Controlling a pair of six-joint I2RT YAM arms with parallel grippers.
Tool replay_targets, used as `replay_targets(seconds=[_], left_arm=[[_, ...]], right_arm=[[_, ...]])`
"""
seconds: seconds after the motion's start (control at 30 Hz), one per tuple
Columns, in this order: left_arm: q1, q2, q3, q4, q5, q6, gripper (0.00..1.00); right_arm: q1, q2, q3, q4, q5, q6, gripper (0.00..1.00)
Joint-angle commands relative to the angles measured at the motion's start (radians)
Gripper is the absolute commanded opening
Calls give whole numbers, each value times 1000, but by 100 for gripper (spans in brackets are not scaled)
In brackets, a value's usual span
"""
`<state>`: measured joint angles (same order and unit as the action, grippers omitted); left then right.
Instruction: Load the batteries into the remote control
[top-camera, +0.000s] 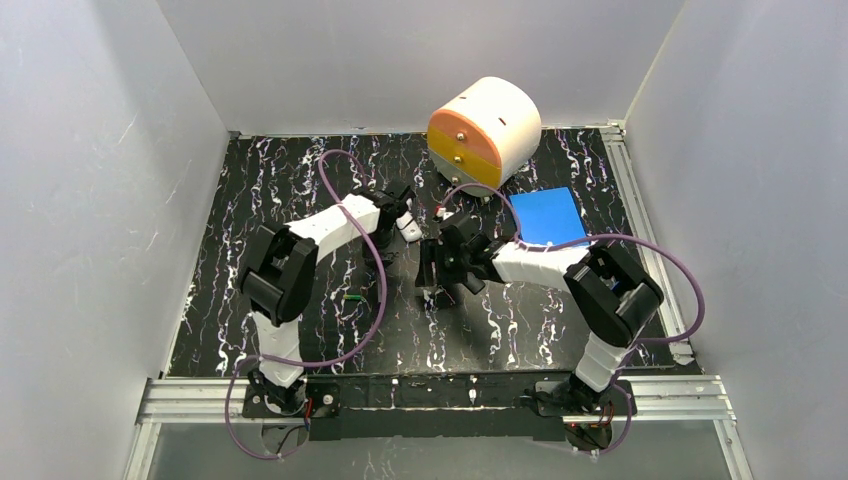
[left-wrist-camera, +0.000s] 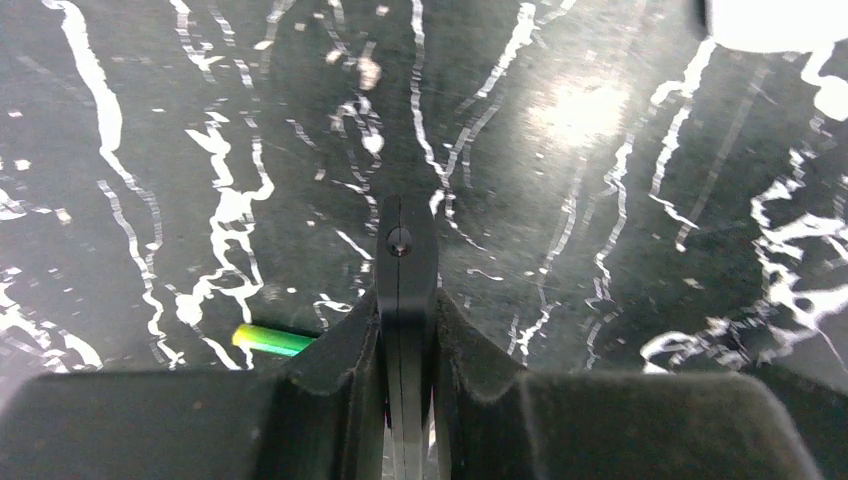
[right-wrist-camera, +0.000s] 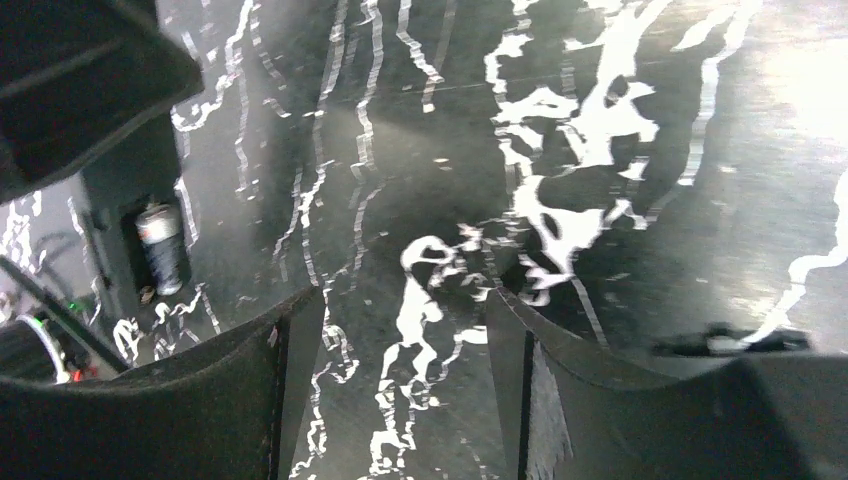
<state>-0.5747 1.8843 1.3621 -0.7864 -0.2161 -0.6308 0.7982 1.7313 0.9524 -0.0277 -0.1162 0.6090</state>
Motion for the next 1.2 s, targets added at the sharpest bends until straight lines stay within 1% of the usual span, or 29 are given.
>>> replay_targets(seconds=[0.0,0.07,0.13,0.3,0.4,0.5,0.57,0.6,0.7,0.77,0.9,0.97,1.07,1.17], left_arm=[[-24,31,65,-130,-180,-49,0],[-38,59,92,-155,-222,-63,0],[-42,80,113,-171,-231,-73,0],[-41,55,110,-154,-224,-74,0],[-31,-3,94,-115,-187,-62,0],[-2,-76,90,-90,-140,-60,0],[19,-122,97,-87,-125,-54,0],[28,-144,98,-85,-120,-49,0],[54,-214,95,-79,-117,-21,0],[72,-258,83,-74,-120,-8,0],[119,-339,25,-43,-111,7,0],[140,-369,-3,-34,-97,13,0],[161,-399,-34,-27,-81,21,0],[171,-426,-57,-19,-68,25,0]], right_arm=[[29,8,39,-20,-17,2,69],[31,3,22,-6,-12,22,68],[33,-2,5,12,-16,40,68],[49,-6,8,-15,-4,66,67],[90,4,69,-118,46,46,66],[127,27,152,-267,108,41,66],[141,40,192,-367,112,68,66],[148,41,206,-408,145,89,67],[180,47,247,-518,183,144,68],[190,63,277,-588,200,176,67],[208,97,300,-615,204,218,60],[218,122,320,-614,202,226,53],[233,176,369,-657,225,244,47],[244,202,396,-678,272,259,44]])
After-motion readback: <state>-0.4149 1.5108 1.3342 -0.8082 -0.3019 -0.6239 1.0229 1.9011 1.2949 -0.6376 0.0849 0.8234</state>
